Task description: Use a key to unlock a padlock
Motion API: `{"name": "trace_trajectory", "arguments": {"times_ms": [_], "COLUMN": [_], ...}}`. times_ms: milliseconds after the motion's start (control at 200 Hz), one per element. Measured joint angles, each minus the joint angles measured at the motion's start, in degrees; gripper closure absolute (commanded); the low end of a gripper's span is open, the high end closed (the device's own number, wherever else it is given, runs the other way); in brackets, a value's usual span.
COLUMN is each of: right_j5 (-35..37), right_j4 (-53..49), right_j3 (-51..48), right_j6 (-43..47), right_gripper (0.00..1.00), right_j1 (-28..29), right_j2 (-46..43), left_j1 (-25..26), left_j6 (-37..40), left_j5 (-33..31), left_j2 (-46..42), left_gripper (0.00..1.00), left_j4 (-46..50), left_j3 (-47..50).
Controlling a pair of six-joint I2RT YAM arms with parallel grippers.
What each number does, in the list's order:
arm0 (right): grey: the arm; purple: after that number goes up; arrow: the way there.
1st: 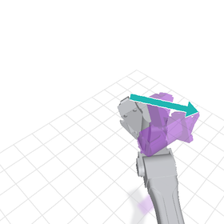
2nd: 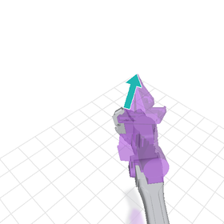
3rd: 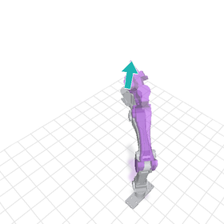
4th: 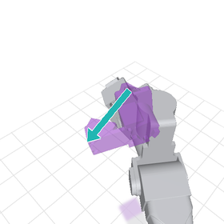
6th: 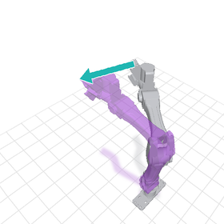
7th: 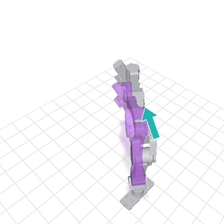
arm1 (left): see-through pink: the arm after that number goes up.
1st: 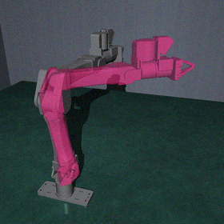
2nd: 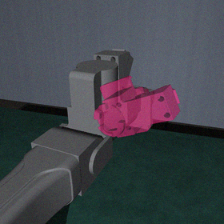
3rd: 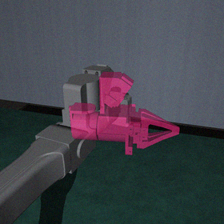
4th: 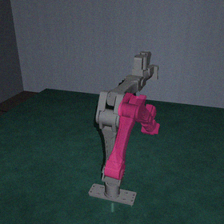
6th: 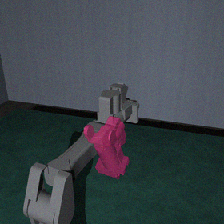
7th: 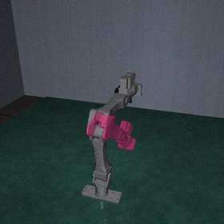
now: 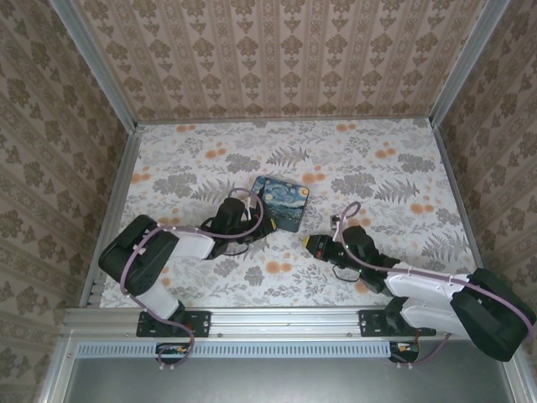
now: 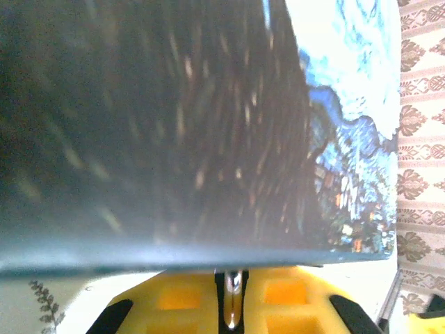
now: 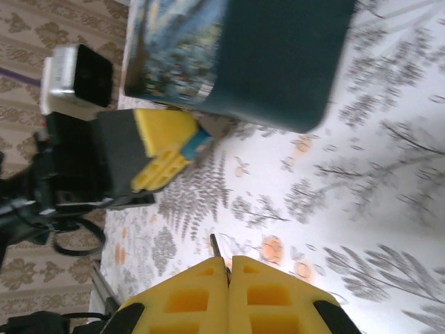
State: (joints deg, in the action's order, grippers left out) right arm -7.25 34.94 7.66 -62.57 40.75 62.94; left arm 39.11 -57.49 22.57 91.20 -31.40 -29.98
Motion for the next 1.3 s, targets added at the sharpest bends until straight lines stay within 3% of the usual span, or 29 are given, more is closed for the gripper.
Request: {"name": "trace_trajectory", "arguments": {"times_ms": [330,565,1300], "right_j5": [7.3,11.2,20.9], "right_j4": [3.3,6.0,33.5], "right_j3": [-1.9,-1.8,4.3], "right_j6": [-5.2,-8.1,-20.7], "right_gripper": [1.0,1.0,1.0], "right_j1": [4.1,7.3,14.3], "right_j2": [-5.2,-3.5,32.0], "left_j1": [-0.7,-1.0,0.4], "left_j6": [-2.9,-5.6,-17.4], "left_j5": [3.1,3.9,1.0], "left_j2": [-2.7,-3.0,-2.9], "left_gripper": [1.0,1.0,1.0], "left_j4": [2.9,1.5,-12.4], "left_j3": [0.0,0.5,6.9]}}
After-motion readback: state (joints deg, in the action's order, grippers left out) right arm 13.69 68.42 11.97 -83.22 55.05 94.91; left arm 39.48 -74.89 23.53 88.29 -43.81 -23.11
